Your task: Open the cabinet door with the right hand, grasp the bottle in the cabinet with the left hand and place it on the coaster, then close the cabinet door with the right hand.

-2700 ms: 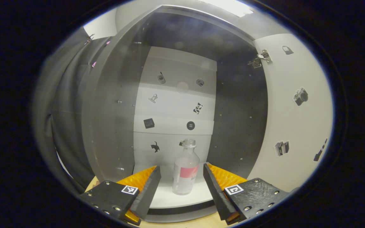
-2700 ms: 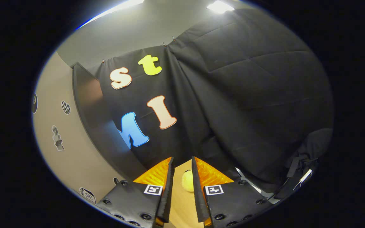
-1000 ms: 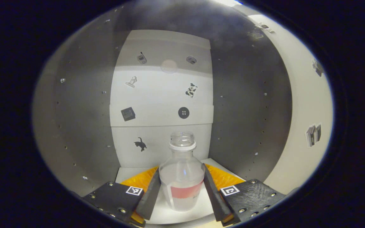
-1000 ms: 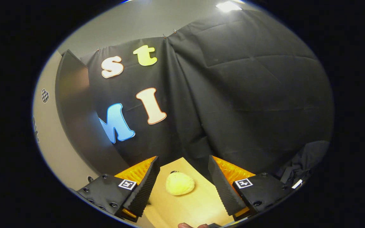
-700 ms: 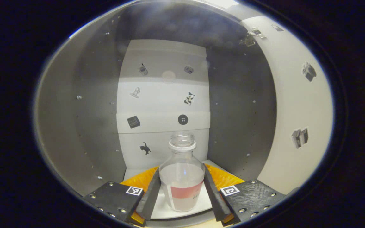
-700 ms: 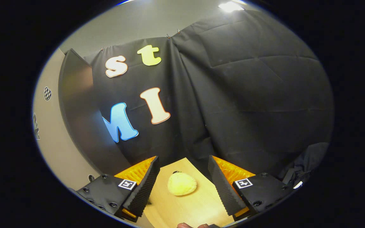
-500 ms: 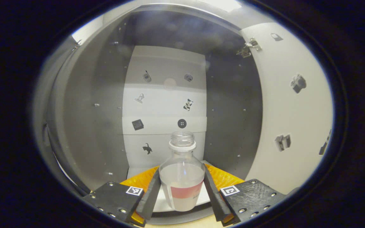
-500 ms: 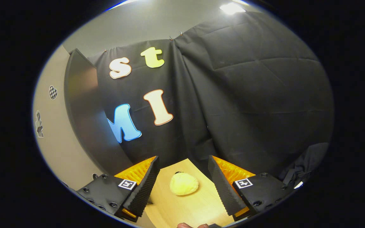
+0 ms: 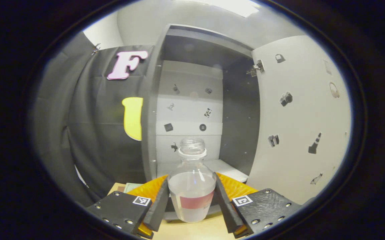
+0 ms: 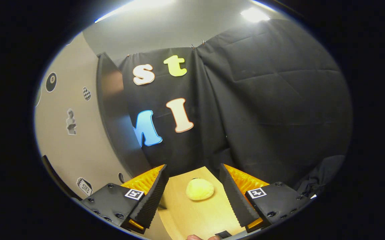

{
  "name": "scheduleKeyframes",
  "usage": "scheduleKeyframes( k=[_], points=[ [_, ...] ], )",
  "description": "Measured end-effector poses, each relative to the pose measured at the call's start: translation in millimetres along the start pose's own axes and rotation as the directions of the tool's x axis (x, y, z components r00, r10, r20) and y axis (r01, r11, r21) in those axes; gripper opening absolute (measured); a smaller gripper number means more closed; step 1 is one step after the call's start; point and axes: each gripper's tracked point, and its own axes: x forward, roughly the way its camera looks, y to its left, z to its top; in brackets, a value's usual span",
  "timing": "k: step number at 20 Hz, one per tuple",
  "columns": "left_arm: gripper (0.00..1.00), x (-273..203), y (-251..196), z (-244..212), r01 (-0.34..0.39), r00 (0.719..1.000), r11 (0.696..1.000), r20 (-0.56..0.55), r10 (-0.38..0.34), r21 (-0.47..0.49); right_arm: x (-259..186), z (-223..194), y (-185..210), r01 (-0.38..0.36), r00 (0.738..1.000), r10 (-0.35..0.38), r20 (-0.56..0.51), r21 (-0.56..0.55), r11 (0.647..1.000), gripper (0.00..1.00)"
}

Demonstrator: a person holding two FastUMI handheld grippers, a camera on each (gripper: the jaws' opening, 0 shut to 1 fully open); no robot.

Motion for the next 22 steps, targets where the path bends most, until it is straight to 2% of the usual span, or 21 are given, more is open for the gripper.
scheduleKeyframes(
  k=[5,9,14,16,19,22],
  points=[
    [0.75,-52.4,22.6,-54.5,-0.046,0.999,0.999,-0.011,0.046,0.006,-34.3,-10.8,2.3,0.008,1.000,-0.008,-0.002,-0.017,1.000,0.97],
    [0.72,-74.8,29.4,-108.7,-0.070,0.998,0.998,0.007,0.070,-0.005,-47.1,-16.6,0.6,0.005,1.000,-0.005,-0.005,-0.031,1.000,0.97],
    [0.74,-85.9,32.8,-183.0,-0.111,0.994,0.992,0.000,0.111,0.062,-45.7,-26.1,-6.5,0.016,1.000,-0.017,-0.020,-0.029,0.999,0.97],
    [0.72,-89.0,28.4,-211.2,-0.111,0.994,0.993,-0.010,0.112,0.048,-43.6,-30.1,-15.3,0.049,0.998,-0.050,-0.026,-0.012,0.999,0.97],
    [0.74,-90.8,17.5,-247.9,-0.102,0.995,0.995,-0.010,0.102,0.019,-42.4,-38.8,-10.4,0.027,0.999,-0.025,-0.047,0.033,0.999,0.97],
    [0.74,-92.7,9.0,-286.7,-0.103,0.994,0.994,-0.019,0.104,0.030,-43.6,-39.3,-12.8,0.015,1.000,-0.016,-0.025,-0.019,1.000,0.97]
  ],
)
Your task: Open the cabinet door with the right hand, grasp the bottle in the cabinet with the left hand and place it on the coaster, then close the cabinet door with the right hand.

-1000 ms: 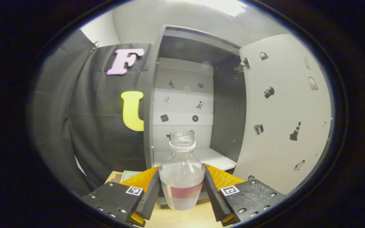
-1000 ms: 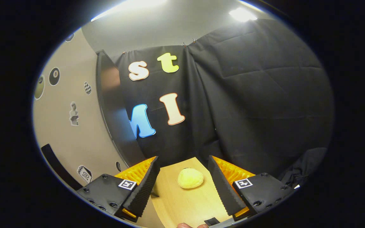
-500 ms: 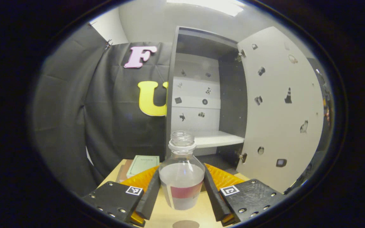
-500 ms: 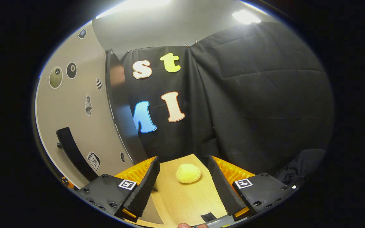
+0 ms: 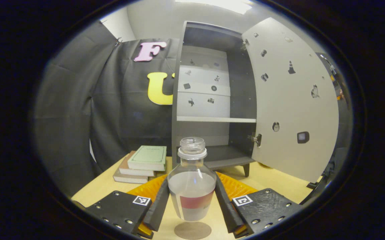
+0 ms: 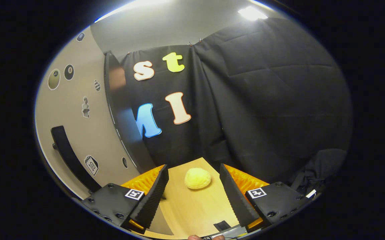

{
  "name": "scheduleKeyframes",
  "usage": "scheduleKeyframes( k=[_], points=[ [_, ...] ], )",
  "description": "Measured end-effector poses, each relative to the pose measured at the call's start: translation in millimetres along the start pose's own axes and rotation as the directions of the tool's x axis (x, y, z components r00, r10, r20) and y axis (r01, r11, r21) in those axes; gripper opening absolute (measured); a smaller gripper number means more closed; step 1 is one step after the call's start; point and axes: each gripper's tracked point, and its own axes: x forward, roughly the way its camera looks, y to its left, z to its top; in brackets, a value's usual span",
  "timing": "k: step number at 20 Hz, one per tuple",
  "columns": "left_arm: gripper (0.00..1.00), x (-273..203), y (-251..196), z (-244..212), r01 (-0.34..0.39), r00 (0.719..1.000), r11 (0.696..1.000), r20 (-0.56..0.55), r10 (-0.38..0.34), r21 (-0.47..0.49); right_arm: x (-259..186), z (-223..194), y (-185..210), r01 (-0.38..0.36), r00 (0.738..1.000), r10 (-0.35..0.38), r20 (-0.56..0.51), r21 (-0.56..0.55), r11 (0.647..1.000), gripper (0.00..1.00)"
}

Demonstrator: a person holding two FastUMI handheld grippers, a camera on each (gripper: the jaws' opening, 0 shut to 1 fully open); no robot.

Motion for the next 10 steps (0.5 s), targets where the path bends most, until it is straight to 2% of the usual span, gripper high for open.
scheduleKeyframes(
  k=[4,10],
  points=[
    [0.74,-1.9,-9.0,-46.5,0.001,1.000,0.999,-0.026,0.000,0.040,3.5,-5.0,-1.7,0.005,1.000,-0.005,-0.003,-0.060,0.998,0.97],
    [0.74,-6.5,-14.0,-83.0,0.007,0.998,0.998,-0.055,-0.004,0.057,10.7,-33.4,-11.2,0.042,0.996,-0.043,-0.075,-0.020,0.999,0.97]
  ],
)
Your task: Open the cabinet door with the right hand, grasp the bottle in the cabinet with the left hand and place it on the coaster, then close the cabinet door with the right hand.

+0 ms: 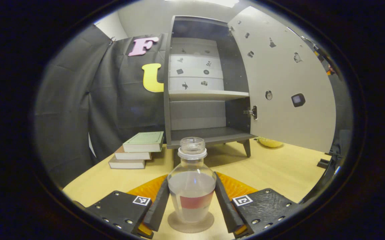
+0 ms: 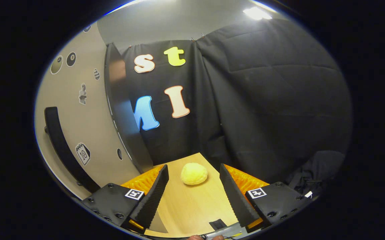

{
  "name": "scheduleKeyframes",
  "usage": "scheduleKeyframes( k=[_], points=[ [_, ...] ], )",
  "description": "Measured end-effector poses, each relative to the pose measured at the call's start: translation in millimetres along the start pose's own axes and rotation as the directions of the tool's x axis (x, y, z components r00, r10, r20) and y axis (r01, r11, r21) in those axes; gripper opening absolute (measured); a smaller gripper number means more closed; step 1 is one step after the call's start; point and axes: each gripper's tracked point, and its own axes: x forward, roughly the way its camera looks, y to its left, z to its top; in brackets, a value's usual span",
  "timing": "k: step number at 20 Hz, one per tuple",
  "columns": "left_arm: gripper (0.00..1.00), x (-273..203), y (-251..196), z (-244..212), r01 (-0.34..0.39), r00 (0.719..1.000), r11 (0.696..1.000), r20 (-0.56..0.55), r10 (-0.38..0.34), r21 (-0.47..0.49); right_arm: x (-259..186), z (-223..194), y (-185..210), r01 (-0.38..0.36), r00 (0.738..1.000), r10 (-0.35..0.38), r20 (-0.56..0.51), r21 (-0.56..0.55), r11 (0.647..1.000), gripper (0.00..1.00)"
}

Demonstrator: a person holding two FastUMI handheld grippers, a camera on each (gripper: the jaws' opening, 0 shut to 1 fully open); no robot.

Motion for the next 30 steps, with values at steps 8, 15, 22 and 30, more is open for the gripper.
scheduleKeyframes(
  k=[8,15,22,30],
  points=[
    [0.74,-2.8,5.6,-6.2,-0.015,0.999,1.000,-0.030,0.015,-0.017,-3.0,-15.0,7.6,-0.017,0.999,0.016,-0.035,-0.022,1.000,0.91],
    [0.84,-3.2,6.3,10.2,-0.007,0.999,1.000,-0.037,0.006,-0.017,-15.2,-9.9,5.2,-0.018,1.000,0.018,-0.010,-0.040,0.999,0.97],
    [0.82,-14.3,6.8,83.1,0.015,1.000,1.000,0.022,-0.015,0.004,-21.3,-10.7,-1.5,-0.013,1.000,0.013,0.021,-0.025,1.000,0.90],
    [0.83,-61.7,-15.9,169.0,-0.136,0.990,0.990,-0.047,0.134,-0.039,9.2,0.0,-14.7,-0.057,0.994,0.056,0.097,0.013,0.998,0.91]
  ],
)
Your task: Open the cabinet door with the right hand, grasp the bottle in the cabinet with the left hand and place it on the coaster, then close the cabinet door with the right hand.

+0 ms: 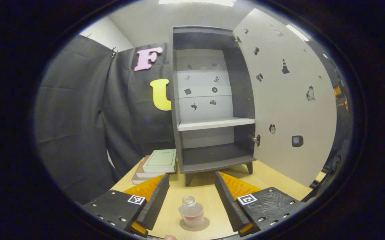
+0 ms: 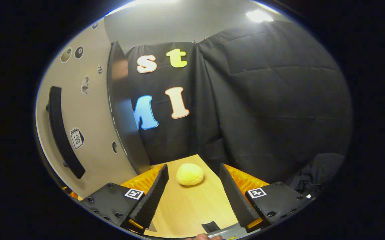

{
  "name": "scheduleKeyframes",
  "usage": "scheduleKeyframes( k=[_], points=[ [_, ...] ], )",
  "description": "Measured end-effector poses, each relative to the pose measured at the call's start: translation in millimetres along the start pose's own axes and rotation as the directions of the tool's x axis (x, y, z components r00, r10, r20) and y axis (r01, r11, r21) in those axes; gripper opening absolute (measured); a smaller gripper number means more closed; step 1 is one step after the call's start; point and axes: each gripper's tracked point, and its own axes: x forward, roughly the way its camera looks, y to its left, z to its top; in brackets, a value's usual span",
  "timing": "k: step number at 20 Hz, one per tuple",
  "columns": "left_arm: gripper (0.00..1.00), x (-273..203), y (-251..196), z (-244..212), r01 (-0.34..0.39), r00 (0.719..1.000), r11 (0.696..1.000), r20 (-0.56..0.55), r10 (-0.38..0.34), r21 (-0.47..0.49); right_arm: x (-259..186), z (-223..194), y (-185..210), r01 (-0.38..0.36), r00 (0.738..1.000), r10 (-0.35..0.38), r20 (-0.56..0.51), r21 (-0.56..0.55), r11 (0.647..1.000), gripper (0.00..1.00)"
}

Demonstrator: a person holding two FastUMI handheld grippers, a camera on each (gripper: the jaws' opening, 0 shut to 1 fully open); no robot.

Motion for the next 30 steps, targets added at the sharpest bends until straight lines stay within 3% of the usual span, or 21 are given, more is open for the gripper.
scheduleKeyframes(
  k=[3,7,8,9,10,12,13,16,23,25,26,27,28,29,30],
  points=[
    [0.84,-14.5,-11.3,33.4,-0.048,0.999,0.995,-0.027,0.046,-0.084,15.5,8.3,7.1,-0.059,0.998,0.059,0.008,0.053,0.997,0.97],
    [0.82,-11.3,-18.0,74.9,-0.106,0.994,0.976,-0.037,0.101,-0.191,29.4,35.0,18.8,-0.150,0.988,0.148,0.033,0.072,0.986,0.90],
    [0.83,-11.2,-19.4,84.8,-0.119,0.993,0.970,-0.031,0.115,-0.213,31.9,39.9,23.0,-0.169,0.985,0.167,0.039,0.050,0.984,0.97],
    [0.84,-11.1,-16.3,93.7,-0.142,0.990,0.966,-0.025,0.140,-0.214,33.7,44.0,27.8,-0.187,0.982,0.186,0.036,0.027,0.982,0.97],
    [0.82,-10.8,-13.1,101.2,-0.162,0.987,0.966,-0.022,0.161,-0.204,33.7,47.9,35.3,-0.212,0.977,0.212,0.034,0.007,0.977,0.90],
    [0.84,-13.4,-8.9,112.0,-0.202,0.979,0.966,-0.021,0.201,-0.161,33.4,53.5,47.7,-0.257,0.966,0.258,0.025,-0.027,0.966,0.90],
    [0.82,-15.1,-5.1,119.2,-0.220,0.975,0.965,-0.018,0.220,-0.146,32.2,55.4,55.1,-0.282,0.959,0.283,0.018,-0.040,0.958,0.97],
    [0.82,-18.8,-8.7,140.0,-0.210,0.977,0.965,-0.006,0.212,-0.154,21.6,55.8,67.3,-0.326,0.945,0.326,-0.002,-0.048,0.944,0.97],
    [0.82,-1.9,6.3,157.5,-0.139,0.990,0.984,-0.004,0.139,-0.110,-8.7,65.0,85.5,-0.315,0.949,0.315,0.009,0.014,0.949,0.97],
    [0.82,5.5,14.5,157.2,-0.112,0.994,0.988,0.000,0.113,-0.108,-17.5,68.5,90.1,-0.290,0.957,0.290,0.026,-0.013,0.957,0.97],
    [0.82,9.7,20.4,156.4,-0.101,0.995,0.989,0.000,0.102,-0.110,-22.7,71.3,93.9,-0.279,0.959,0.280,0.039,-0.030,0.960,0.90],
    [0.82,12.8,27.3,151.8,-0.092,0.996,0.989,-0.011,0.092,-0.114,-25.9,71.4,100.4,-0.274,0.960,0.276,0.046,-0.045,0.961,0.96],
    [0.82,17.1,34.3,147.8,-0.085,0.996,0.989,-0.021,0.083,-0.122,-31.4,70.0,108.2,-0.274,0.960,0.277,0.049,-0.058,0.960,0.97],
    [0.82,19.7,42.1,145.6,-0.079,0.997,0.988,-0.026,0.076,-0.131,-35.8,68.2,113.6,-0.263,0.963,0.266,0.049,-0.071,0.962,0.90],
    [0.82,21.8,49.2,144.7,-0.074,0.997,0.988,-0.028,0.070,-0.139,-33.5,70.0,111.8,-0.227,0.971,0.232,0.062,-0.084,0.970,0.97]
  ],
)
